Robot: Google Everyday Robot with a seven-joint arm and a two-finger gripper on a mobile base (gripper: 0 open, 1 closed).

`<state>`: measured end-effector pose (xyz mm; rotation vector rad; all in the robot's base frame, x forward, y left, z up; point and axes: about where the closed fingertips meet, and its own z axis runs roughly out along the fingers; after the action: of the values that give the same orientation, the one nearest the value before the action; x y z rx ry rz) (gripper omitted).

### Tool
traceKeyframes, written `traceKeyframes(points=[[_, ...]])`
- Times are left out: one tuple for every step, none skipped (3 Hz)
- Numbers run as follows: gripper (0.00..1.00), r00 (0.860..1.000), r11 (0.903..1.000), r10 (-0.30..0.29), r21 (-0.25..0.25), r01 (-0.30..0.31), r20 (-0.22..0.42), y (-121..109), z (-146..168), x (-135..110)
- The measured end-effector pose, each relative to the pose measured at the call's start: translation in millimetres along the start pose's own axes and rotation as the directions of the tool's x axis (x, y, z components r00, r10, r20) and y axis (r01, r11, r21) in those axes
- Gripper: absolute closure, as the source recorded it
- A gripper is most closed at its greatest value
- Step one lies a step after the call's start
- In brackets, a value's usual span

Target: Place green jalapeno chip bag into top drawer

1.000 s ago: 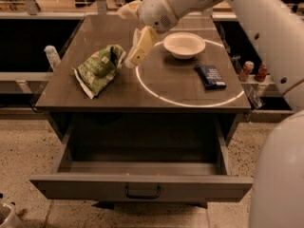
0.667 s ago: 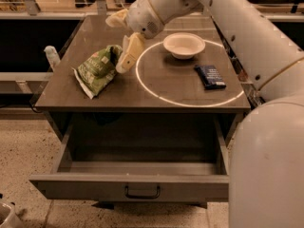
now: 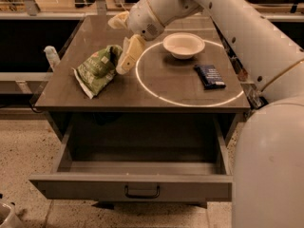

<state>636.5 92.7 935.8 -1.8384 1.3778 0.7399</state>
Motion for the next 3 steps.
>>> traceKeyframes(points=[[0.00,1.000,0.9998,0.005,-0.018,-0.005,-0.004,-14.7,14.0,16.8],[0.00,1.000,0.9992,0.015,-0.038,-0.015,0.021,-29.6,28.1,31.4],[0.00,0.998,0.9974,0.037,-0.064,-0.033,0.058,-40.3,46.0,44.6]])
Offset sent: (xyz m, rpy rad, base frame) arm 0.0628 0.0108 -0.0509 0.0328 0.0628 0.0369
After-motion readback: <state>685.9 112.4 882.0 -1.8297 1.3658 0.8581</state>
